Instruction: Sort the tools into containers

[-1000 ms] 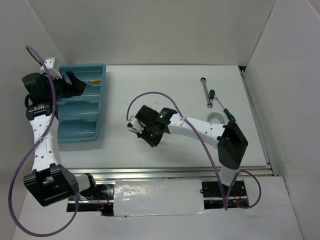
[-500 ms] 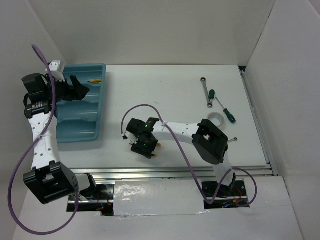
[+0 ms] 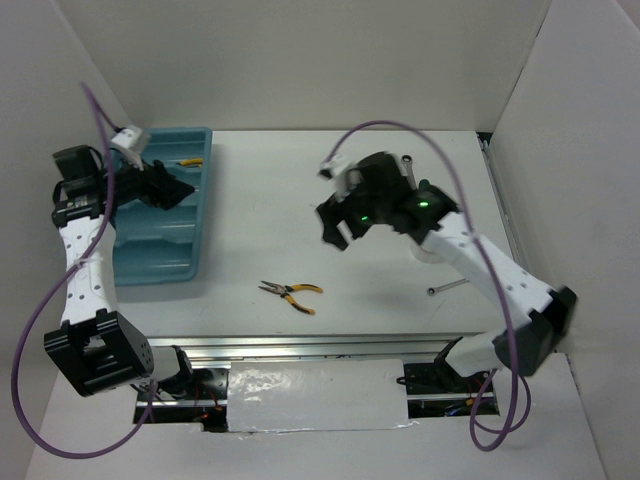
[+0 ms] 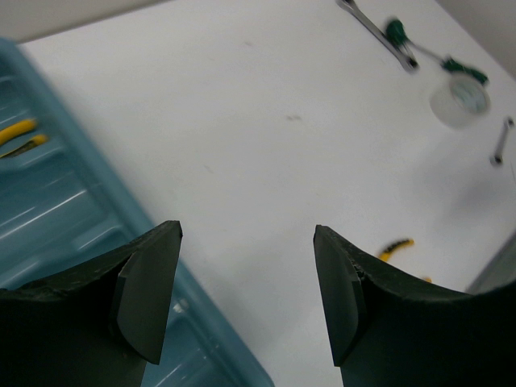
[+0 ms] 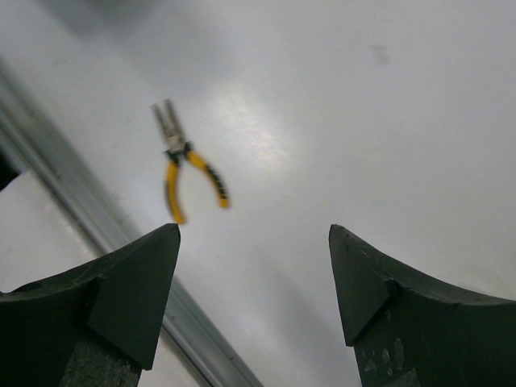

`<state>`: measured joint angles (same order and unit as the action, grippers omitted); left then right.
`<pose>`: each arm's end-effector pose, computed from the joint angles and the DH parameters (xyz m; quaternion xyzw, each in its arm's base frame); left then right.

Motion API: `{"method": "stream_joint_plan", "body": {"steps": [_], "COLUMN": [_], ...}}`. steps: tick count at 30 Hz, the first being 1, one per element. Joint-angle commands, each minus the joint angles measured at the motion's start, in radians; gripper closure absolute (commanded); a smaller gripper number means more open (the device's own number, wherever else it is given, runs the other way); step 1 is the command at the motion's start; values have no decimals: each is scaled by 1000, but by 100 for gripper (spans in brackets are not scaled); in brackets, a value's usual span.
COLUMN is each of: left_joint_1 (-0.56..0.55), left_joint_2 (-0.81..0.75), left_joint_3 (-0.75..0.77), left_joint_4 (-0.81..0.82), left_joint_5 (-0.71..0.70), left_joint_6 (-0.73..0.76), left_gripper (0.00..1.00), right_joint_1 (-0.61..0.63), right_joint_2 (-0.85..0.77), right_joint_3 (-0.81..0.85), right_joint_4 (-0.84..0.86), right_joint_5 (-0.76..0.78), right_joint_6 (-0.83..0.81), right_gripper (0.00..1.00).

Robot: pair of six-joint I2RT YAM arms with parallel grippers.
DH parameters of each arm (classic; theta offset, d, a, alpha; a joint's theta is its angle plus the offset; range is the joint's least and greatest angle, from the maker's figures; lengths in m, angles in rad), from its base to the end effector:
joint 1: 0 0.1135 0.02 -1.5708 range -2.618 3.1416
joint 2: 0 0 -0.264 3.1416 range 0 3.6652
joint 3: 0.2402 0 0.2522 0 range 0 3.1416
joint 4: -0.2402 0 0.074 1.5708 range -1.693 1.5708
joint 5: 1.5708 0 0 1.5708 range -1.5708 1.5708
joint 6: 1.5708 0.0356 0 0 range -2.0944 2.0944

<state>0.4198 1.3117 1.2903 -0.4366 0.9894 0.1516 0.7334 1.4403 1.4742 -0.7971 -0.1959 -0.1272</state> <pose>0.2701 0.0880 0.3821 0.1486 0.7742 -0.2558 0.5596 0.2235 0.2107 0.3682 -0.4167 0.8157 0.2025 0.3464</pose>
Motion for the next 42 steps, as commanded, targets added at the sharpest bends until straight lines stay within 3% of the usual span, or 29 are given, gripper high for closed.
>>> {"method": "stream_joint_plan", "body": {"steps": [1,3,6,8,10,13,16,31,42], "left_joint_1": [-188,-348,-530,-658,-732,-976,-1117,-1217,-1222], "left_joint_2": [9,21,67,90,95,67,70,317,345], "left_joint_3": [11,-11,-60,-81,-147,-245,-316,-287,-325], "left_joint_4": [-200,-301,-510,-560,-532,-428,-337,-163,-51], "left_joint_5": [-3,-83,-115,-165,-241,-404,-511,-555,-629], "left_joint_6": [302,465,765,901,937,956,967,1007,982], "left_gripper": [21,22,25,30,33,33,34,50,57], "right_joint_1": [-231,-363,-472,-505,-554,-612,-656,-670,-651], "right_joint_2": [-124,-193,-282,-340,-369,-370,-333,-296,-274], "right_joint_3": [-145,-246,-351,-391,-436,-440,-422,-404,-397], "right_joint_4": [-24,-2,7,24,44,30,9,12,12], "right_joint_5": [-92,-126,-160,-177,-188,-200,-253,-301,-306], "right_joint_6": [20,23,40,52,58,52,46,40,35], "right_gripper": [18,18,18,18,17,17,17,18,18]}}
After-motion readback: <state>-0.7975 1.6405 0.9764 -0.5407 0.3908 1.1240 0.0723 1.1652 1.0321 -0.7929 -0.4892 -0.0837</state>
